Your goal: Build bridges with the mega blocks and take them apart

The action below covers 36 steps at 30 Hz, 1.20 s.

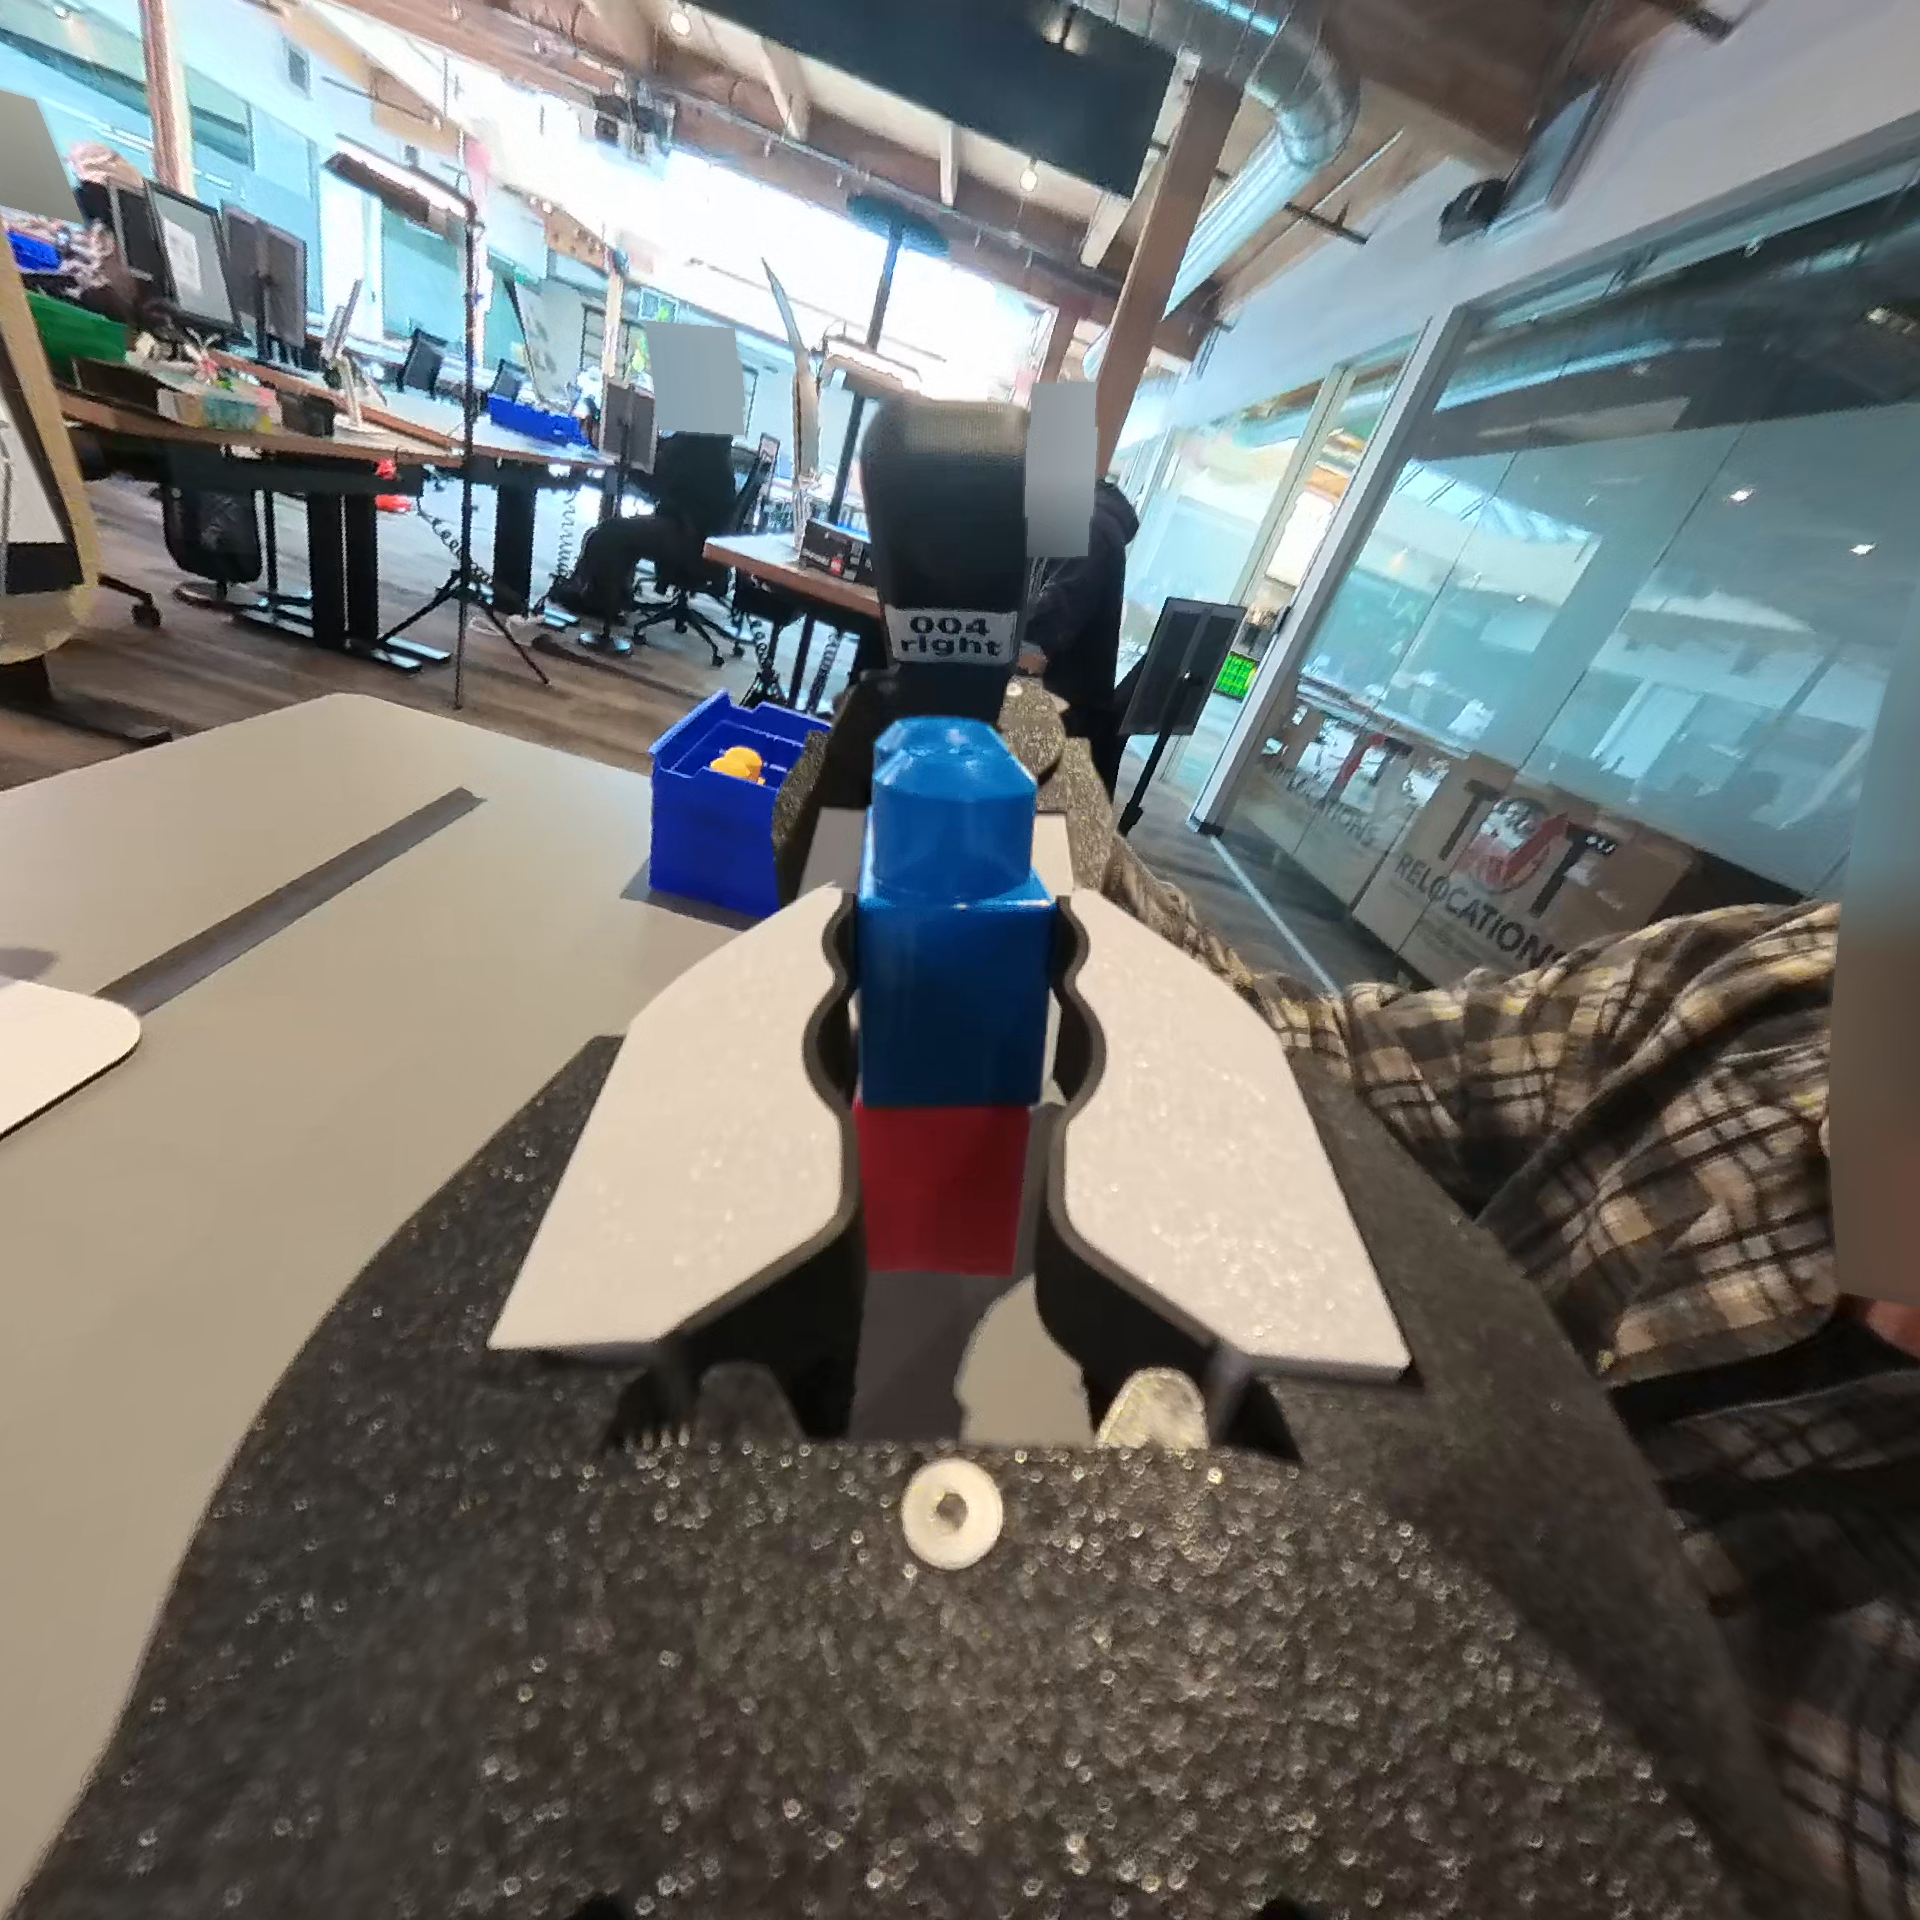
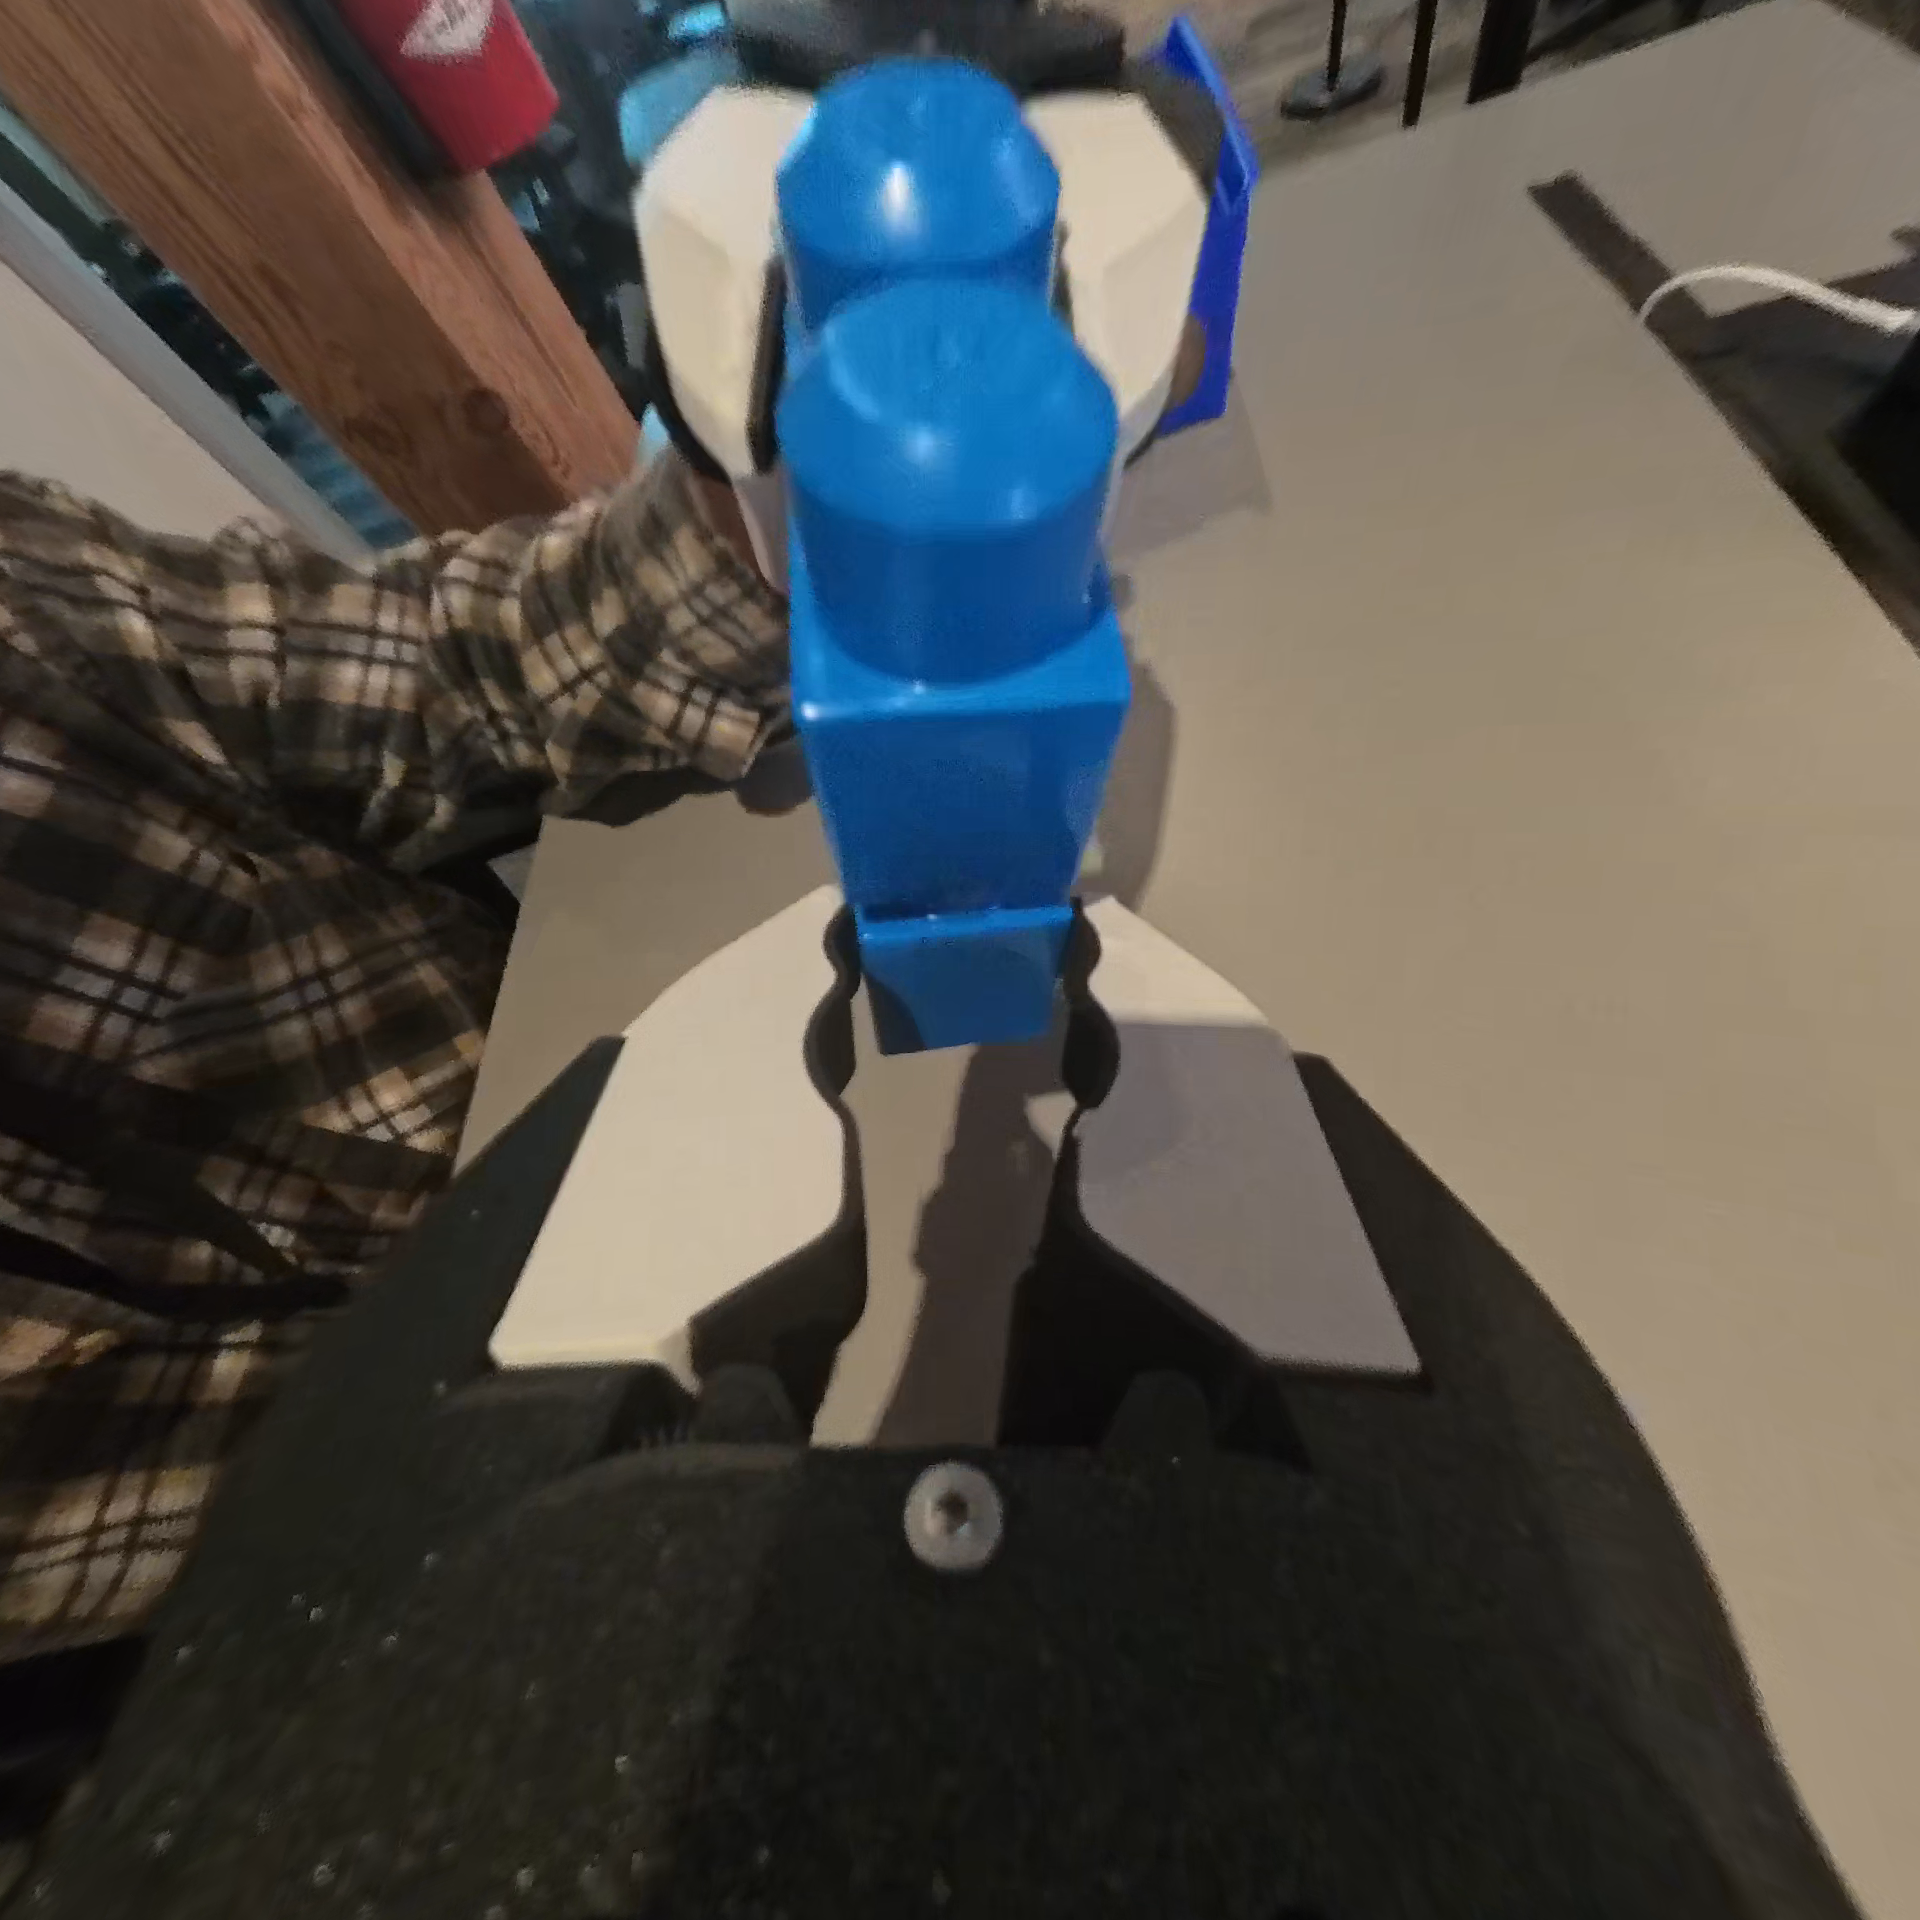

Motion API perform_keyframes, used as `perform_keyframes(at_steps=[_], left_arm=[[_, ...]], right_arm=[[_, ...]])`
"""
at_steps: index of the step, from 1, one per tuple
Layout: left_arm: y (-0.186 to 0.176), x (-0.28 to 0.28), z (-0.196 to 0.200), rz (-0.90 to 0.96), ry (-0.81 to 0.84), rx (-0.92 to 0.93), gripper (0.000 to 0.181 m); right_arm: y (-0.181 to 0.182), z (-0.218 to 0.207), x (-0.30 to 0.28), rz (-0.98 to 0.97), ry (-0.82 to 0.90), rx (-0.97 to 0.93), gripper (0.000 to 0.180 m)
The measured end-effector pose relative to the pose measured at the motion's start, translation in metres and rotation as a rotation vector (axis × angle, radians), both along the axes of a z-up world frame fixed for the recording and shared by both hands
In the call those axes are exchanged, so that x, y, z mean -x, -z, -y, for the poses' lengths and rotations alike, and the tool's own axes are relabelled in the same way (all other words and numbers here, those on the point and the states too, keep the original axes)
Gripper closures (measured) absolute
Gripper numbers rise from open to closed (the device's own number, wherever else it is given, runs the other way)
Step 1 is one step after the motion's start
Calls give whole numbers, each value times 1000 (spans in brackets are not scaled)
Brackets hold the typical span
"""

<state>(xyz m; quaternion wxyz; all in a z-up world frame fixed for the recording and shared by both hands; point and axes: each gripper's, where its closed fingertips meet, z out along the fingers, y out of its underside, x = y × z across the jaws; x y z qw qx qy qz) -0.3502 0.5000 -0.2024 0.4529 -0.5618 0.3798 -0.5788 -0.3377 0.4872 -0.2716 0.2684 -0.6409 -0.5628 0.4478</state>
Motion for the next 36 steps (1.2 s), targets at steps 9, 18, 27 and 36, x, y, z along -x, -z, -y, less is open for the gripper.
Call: perform_keyframes(at_steps=[9,18,27,36], left_arm=[[-4,4,-3,-22,-81,-24,145],[15,7,-3,-222,-63,-39,145],[38,8,2,-333,22,-22,145],[48,8,4,-412,35,-28,145]], right_arm=[[-13,-8,4,-143,37,-8,144],[-3,-12,3,-91,48,-34,144],[1,-11,-4,-69,19,-69,144],[6,-11,-5,-44,24,-73,145]])
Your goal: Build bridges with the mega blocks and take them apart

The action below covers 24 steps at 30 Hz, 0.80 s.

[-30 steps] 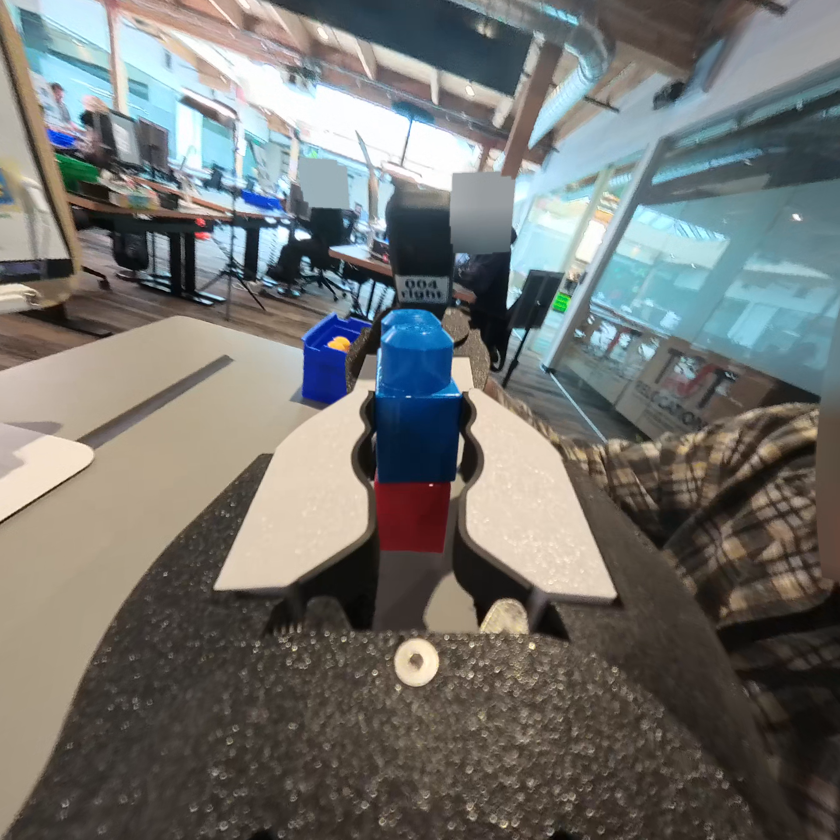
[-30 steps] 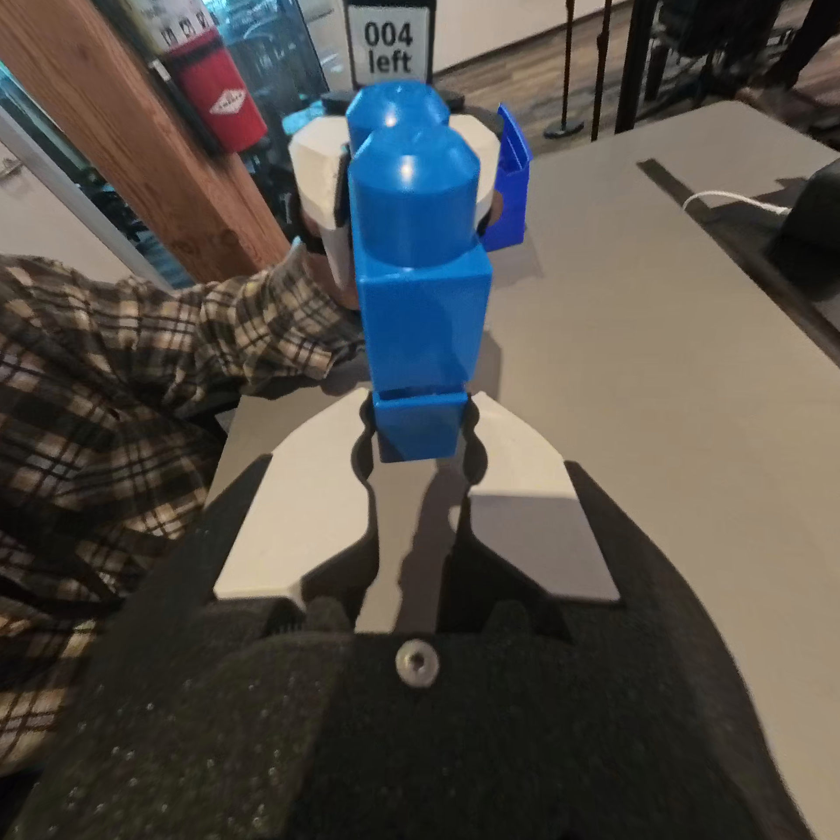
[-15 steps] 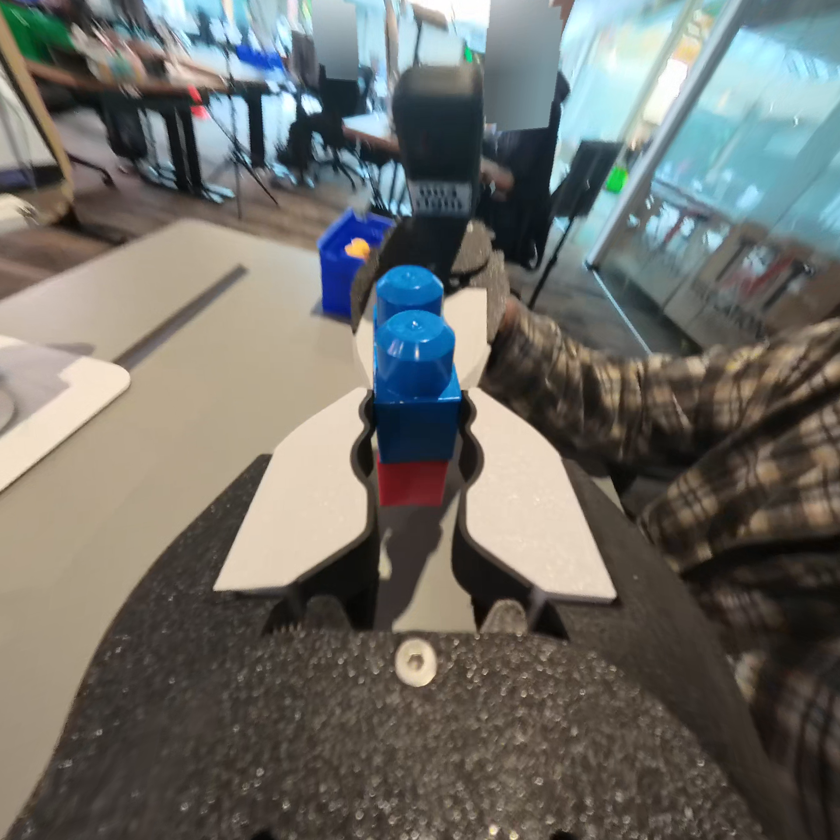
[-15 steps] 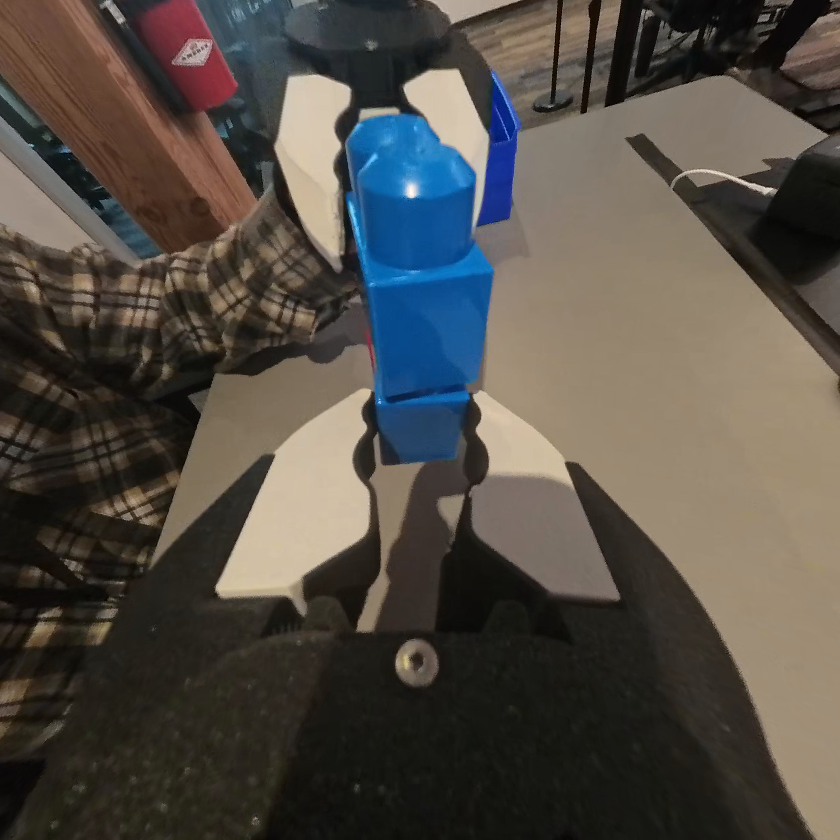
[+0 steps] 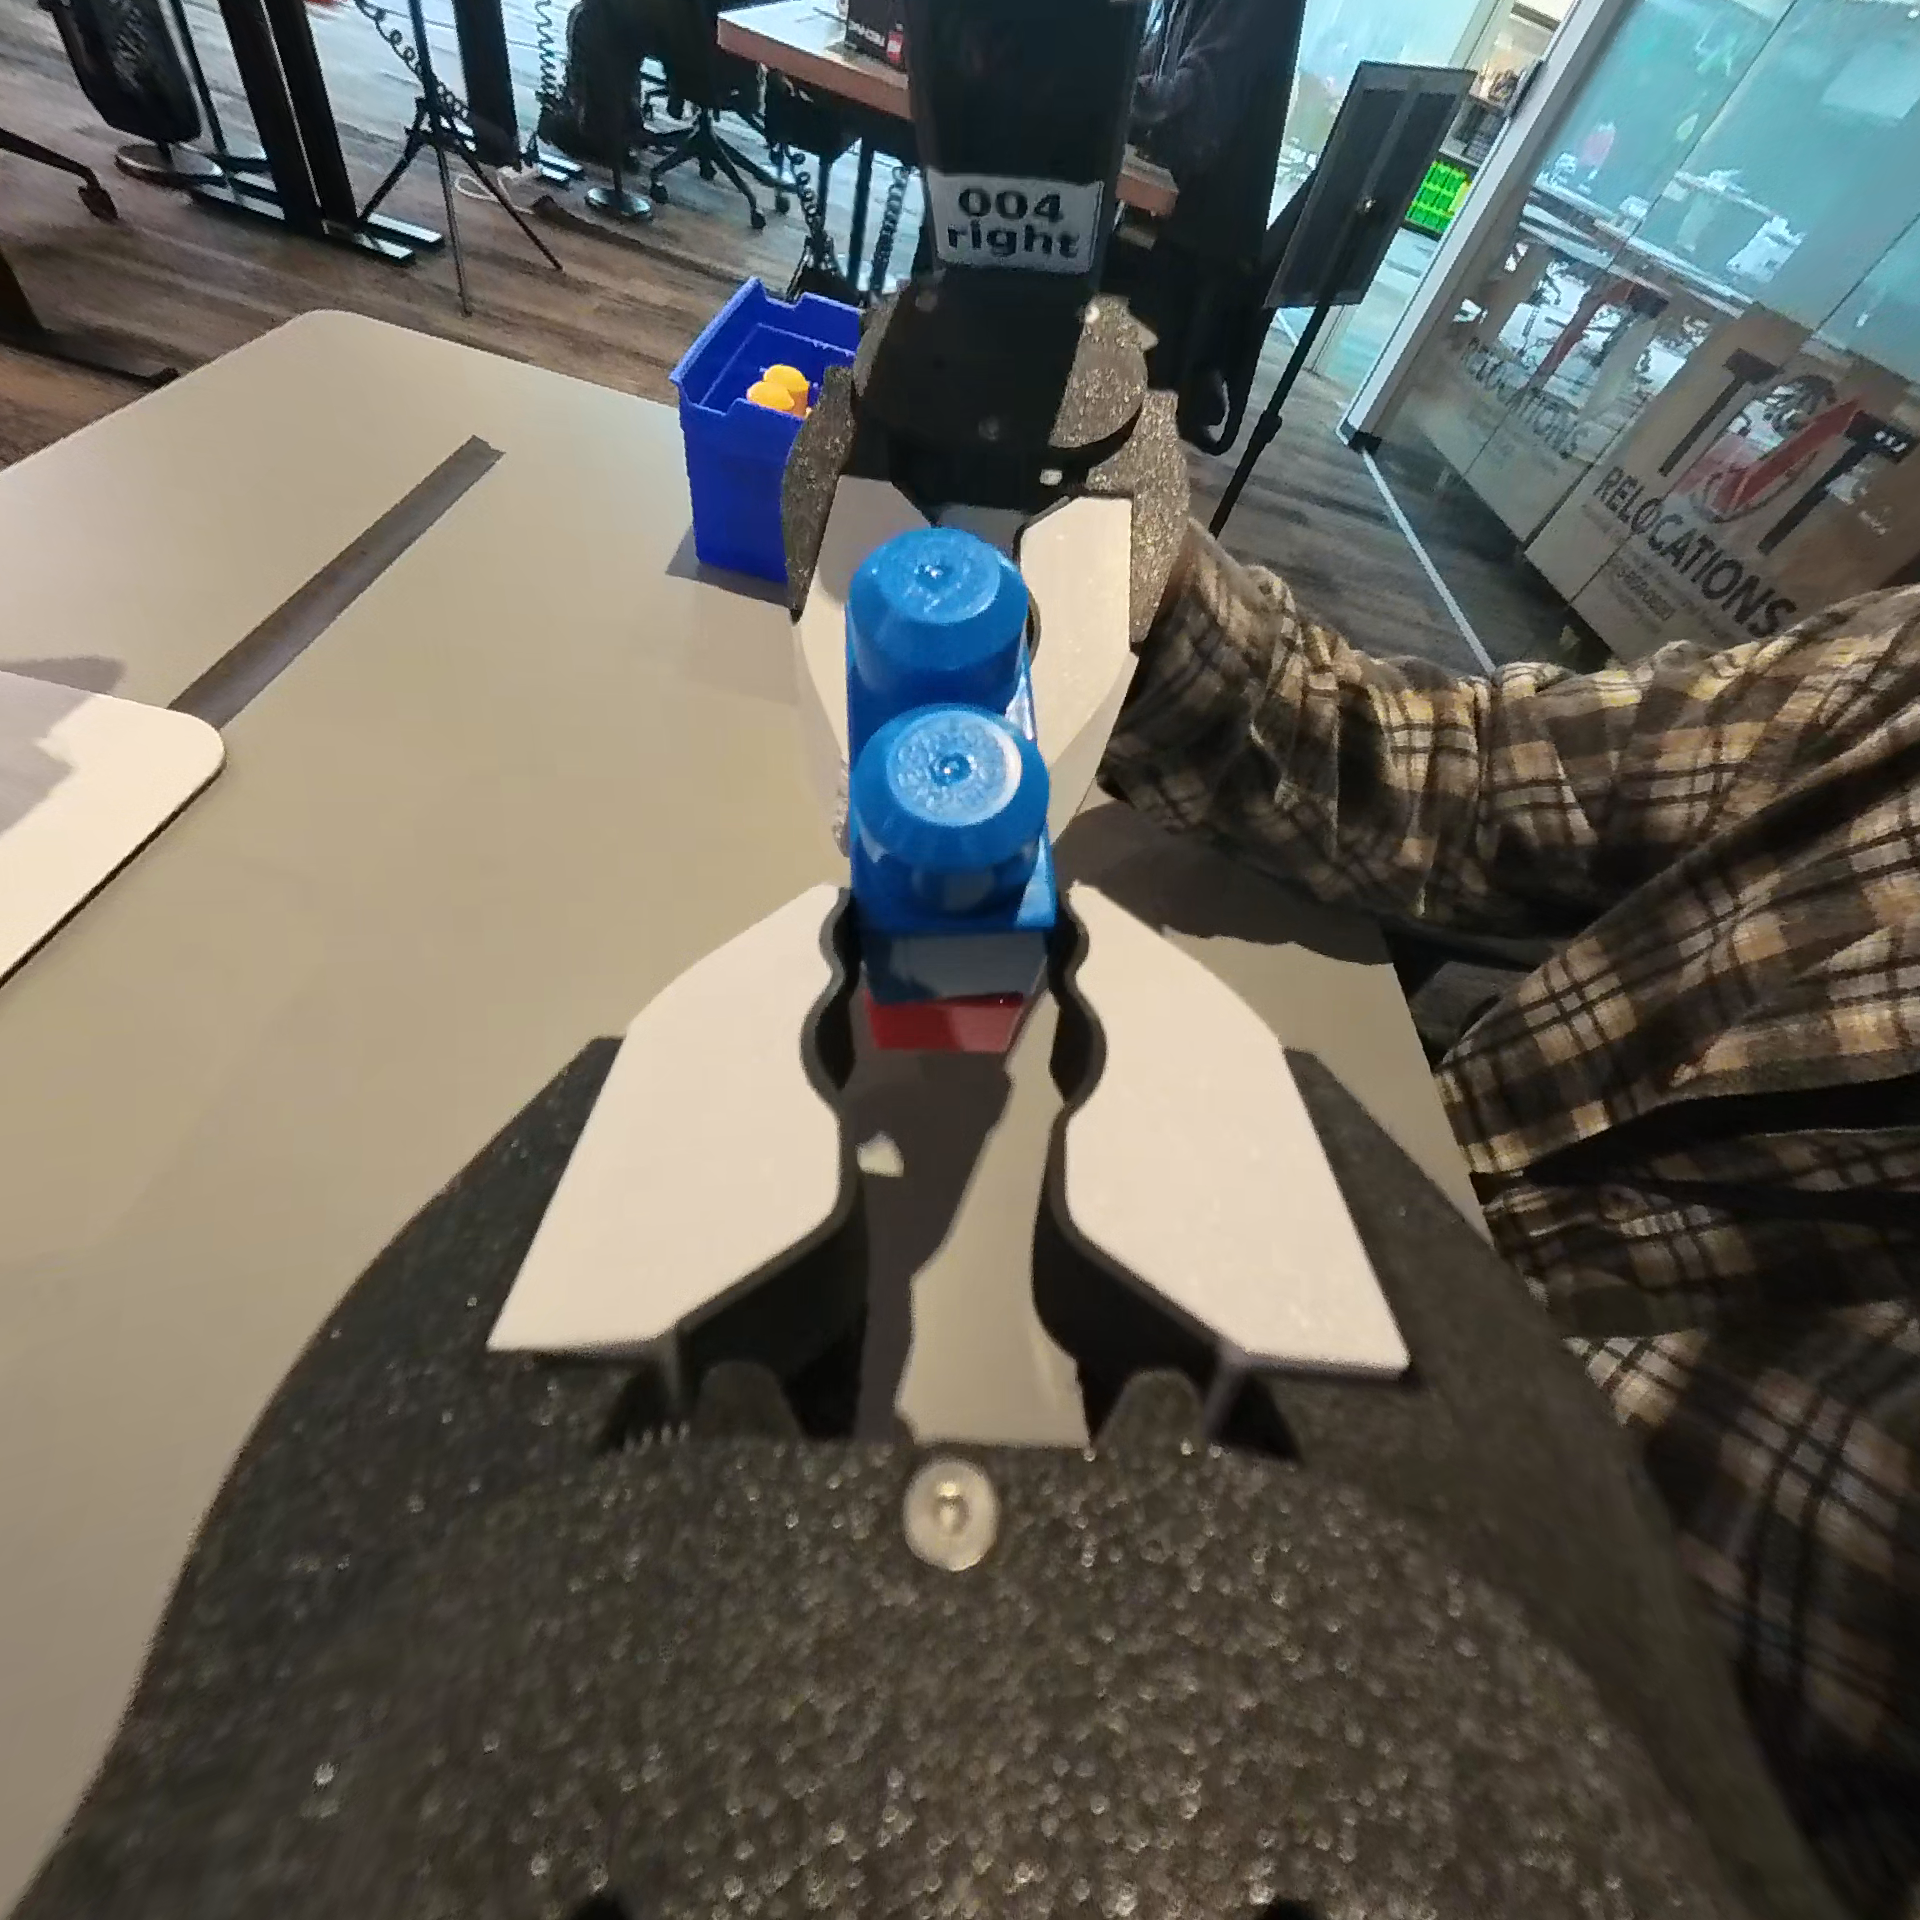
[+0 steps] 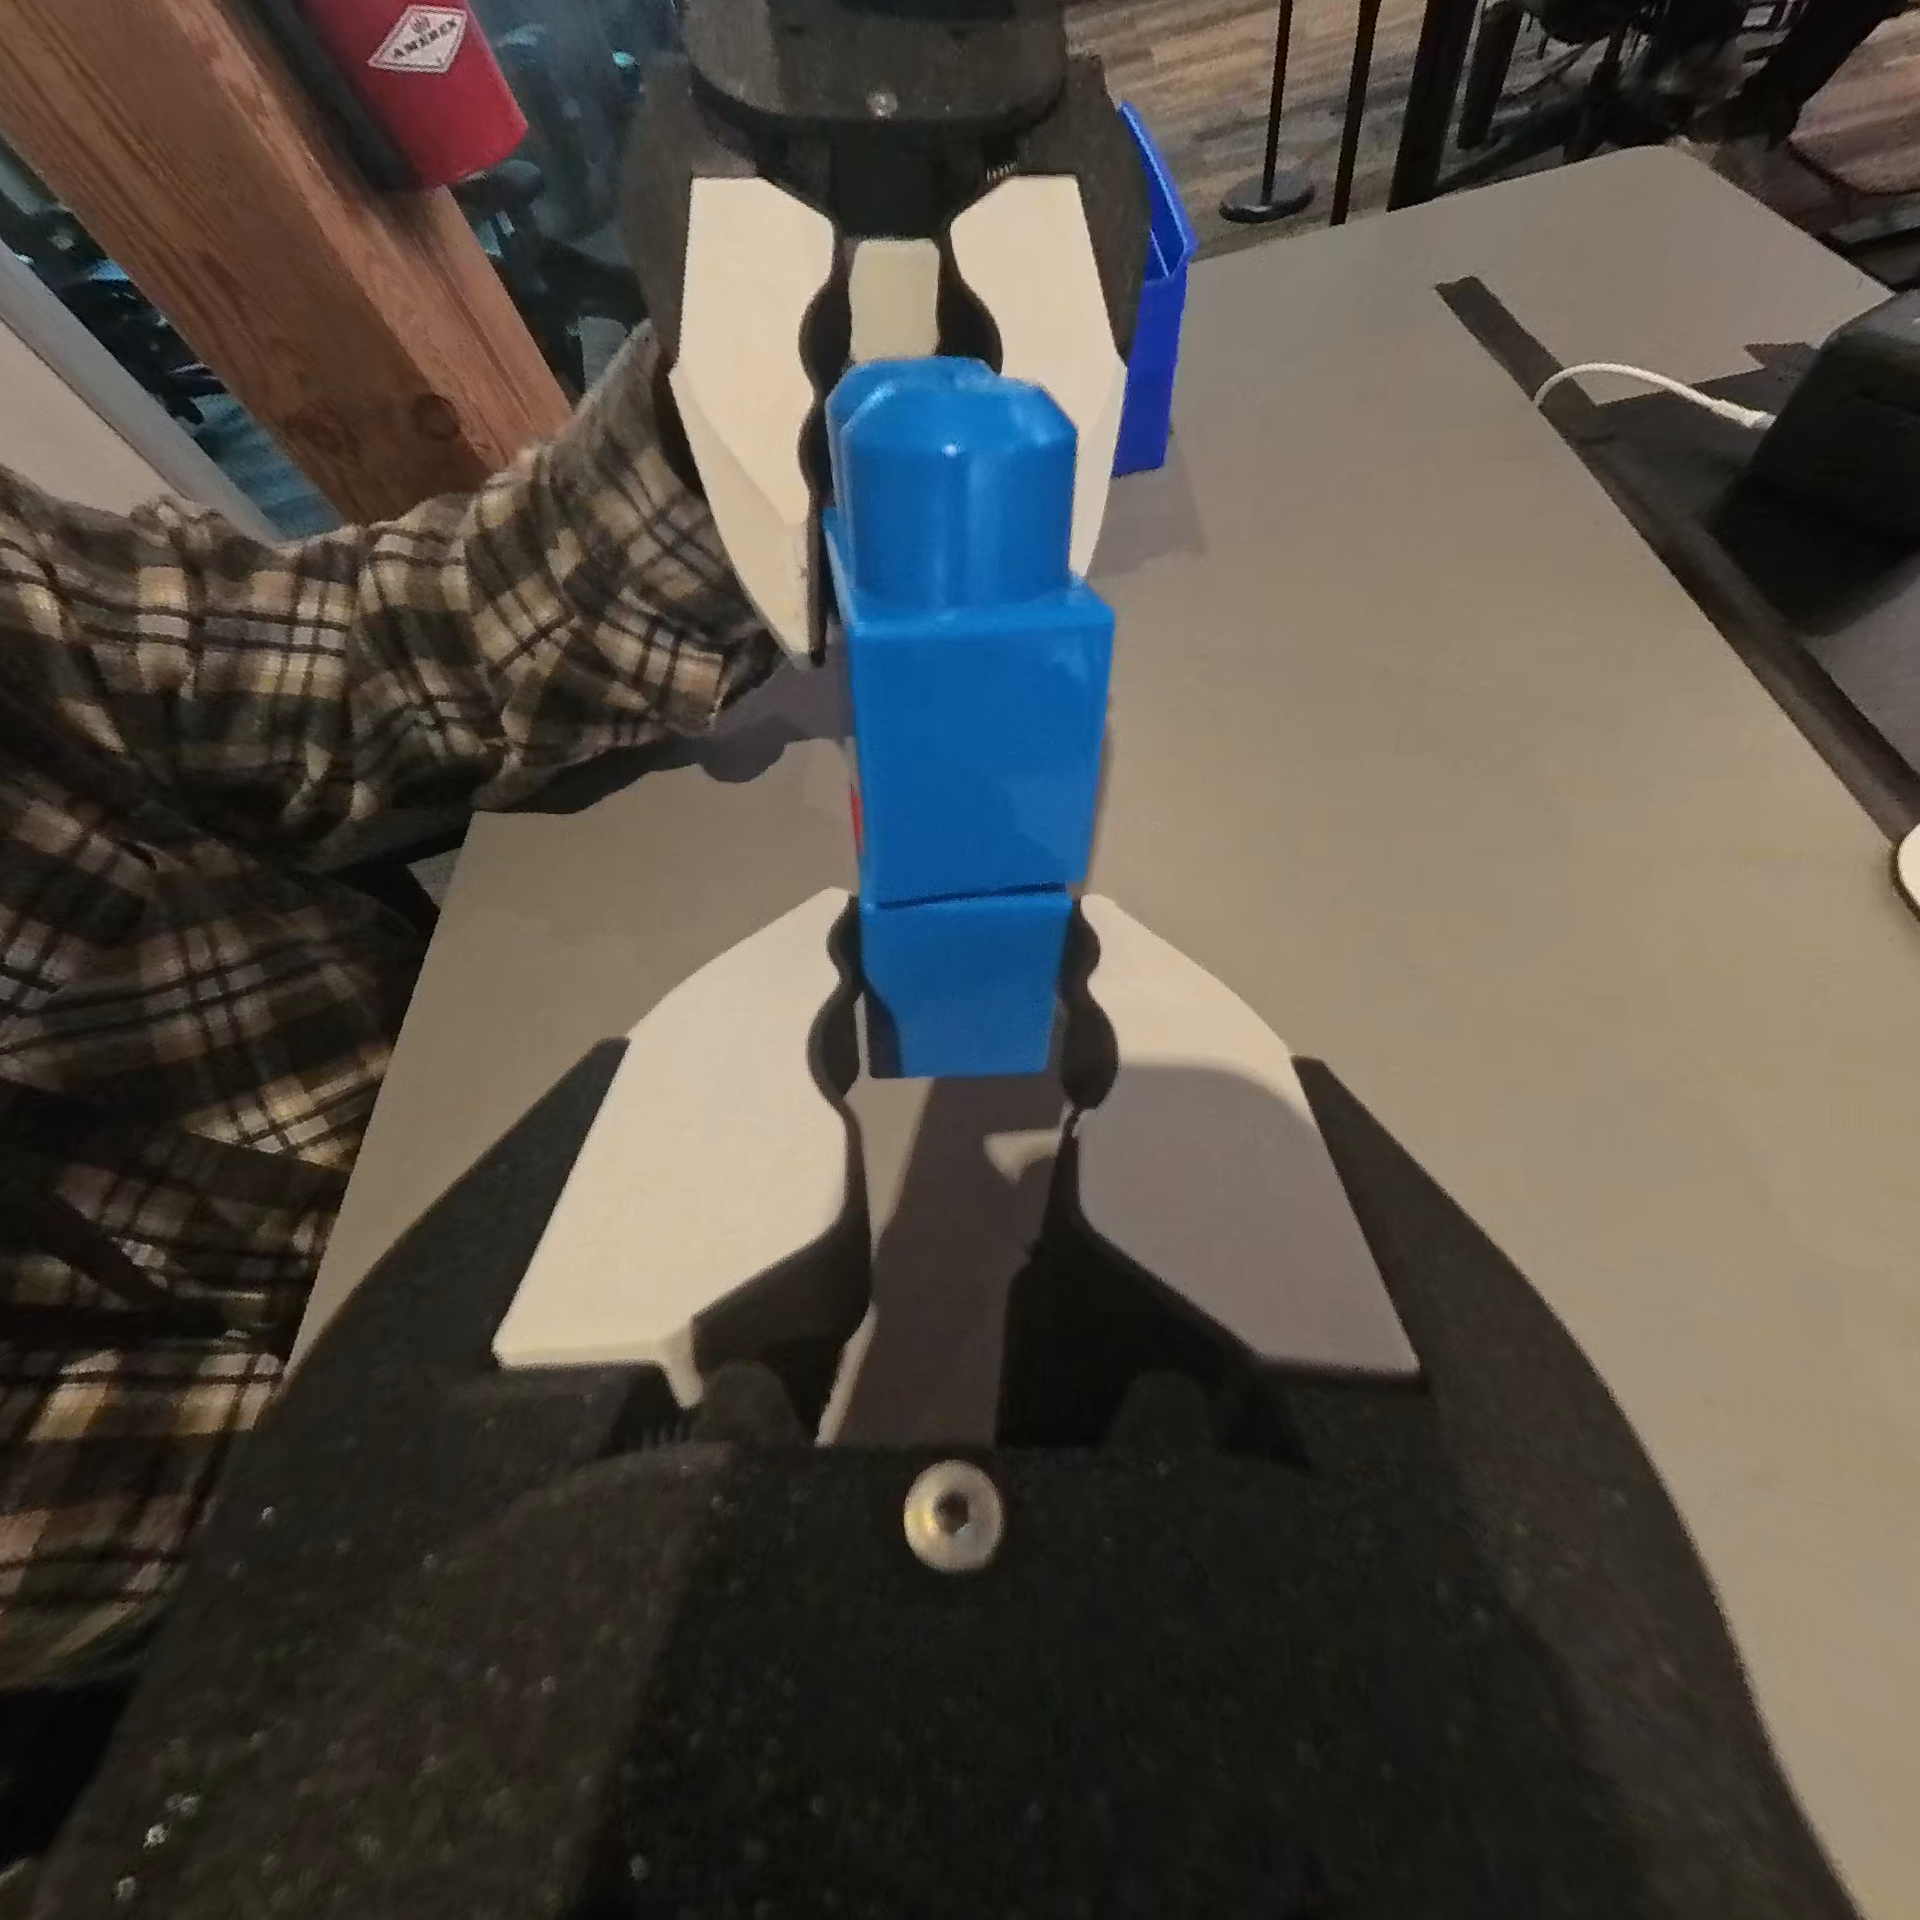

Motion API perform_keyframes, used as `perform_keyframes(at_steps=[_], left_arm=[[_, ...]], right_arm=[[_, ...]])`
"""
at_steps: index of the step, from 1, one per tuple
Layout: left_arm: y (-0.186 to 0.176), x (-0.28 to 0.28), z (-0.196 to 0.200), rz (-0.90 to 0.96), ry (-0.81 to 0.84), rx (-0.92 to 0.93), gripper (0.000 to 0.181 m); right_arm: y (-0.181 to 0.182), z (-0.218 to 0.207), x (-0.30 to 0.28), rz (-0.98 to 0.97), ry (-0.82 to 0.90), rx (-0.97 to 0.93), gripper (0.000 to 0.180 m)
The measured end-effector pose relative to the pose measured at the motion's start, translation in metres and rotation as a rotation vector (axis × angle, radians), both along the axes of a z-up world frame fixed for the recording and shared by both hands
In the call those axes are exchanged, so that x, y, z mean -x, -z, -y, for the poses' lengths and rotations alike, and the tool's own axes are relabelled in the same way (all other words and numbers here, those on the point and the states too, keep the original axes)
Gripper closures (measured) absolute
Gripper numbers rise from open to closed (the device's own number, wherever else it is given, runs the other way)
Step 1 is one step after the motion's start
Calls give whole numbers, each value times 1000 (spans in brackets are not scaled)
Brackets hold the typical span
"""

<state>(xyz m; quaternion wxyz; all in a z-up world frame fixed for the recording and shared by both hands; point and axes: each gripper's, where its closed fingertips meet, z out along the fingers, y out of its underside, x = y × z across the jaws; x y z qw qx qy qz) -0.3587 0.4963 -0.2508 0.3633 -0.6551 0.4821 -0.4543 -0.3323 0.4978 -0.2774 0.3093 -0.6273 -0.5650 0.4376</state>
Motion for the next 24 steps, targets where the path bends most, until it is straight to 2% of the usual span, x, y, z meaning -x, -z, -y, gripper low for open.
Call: perform_keyframes(at_steps=[8,13,19,24], left_arm=[[2,-9,-5,13,-21,-85,145],[26,-24,-3,-13,23,-59,145],[51,-33,-5,-39,50,-31,145],[67,-39,-3,-79,74,-32,145]], right_arm=[[1,-8,-7,-118,19,-32,143],[30,-3,-31,-66,33,-72,109],[17,-8,-52,-177,79,-120,99],[20,-9,-39,-162,48,-129,101]])
